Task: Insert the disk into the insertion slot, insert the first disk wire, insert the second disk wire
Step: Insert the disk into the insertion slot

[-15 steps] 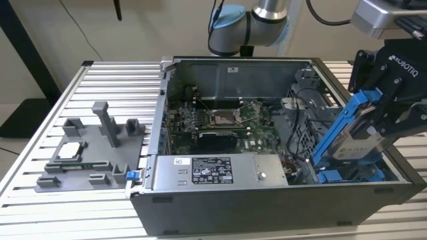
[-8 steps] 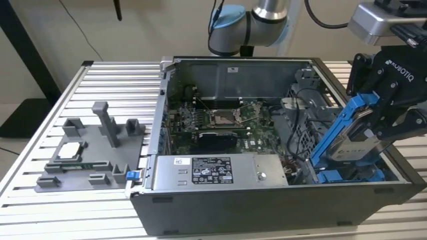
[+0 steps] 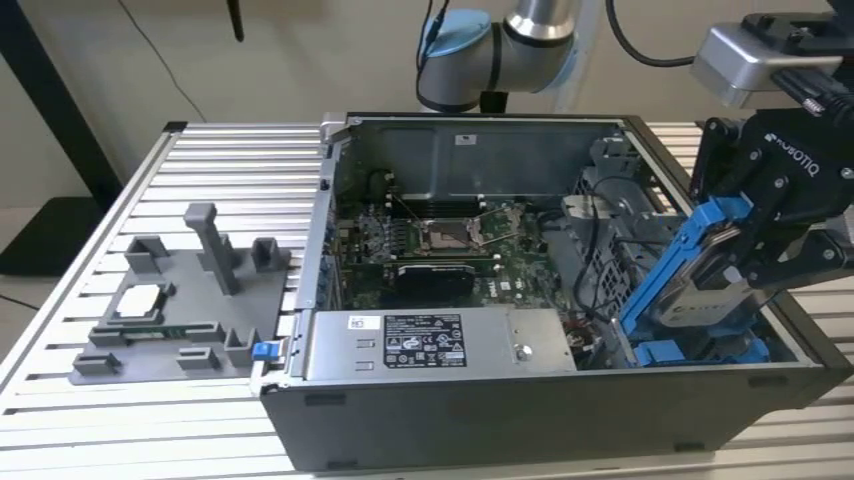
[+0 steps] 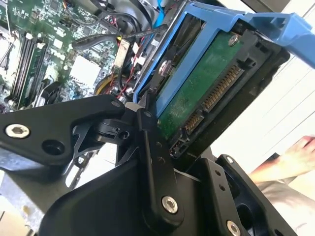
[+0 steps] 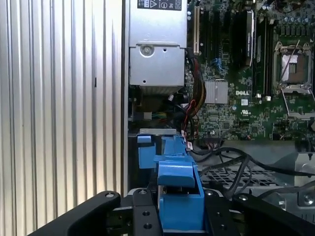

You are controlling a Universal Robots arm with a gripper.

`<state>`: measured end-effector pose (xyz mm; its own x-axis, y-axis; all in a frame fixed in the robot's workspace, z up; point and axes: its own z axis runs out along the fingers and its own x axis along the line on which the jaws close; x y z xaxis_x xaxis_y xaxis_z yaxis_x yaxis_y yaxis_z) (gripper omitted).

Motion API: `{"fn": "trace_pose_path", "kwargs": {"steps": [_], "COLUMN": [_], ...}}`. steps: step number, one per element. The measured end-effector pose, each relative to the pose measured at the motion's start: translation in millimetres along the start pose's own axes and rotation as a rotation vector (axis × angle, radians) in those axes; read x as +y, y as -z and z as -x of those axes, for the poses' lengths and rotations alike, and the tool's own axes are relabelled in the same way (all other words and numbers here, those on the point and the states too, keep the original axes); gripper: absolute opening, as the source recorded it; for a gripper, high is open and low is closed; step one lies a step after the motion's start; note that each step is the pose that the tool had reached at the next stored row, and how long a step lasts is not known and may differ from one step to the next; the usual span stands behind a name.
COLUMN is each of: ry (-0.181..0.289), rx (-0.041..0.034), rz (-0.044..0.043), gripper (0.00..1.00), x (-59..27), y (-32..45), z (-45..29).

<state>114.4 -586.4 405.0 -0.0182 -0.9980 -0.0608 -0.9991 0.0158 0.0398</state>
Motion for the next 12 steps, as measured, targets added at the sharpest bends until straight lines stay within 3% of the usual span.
{"fn": "trace_pose_path", "kwargs": {"steps": [12], "ry": [0.0], "rx": [-0.0028], "rz": [0.0001], "gripper": [0.0], "x": [-0.9], "y": [-20.5], "z": [-1.2]}}
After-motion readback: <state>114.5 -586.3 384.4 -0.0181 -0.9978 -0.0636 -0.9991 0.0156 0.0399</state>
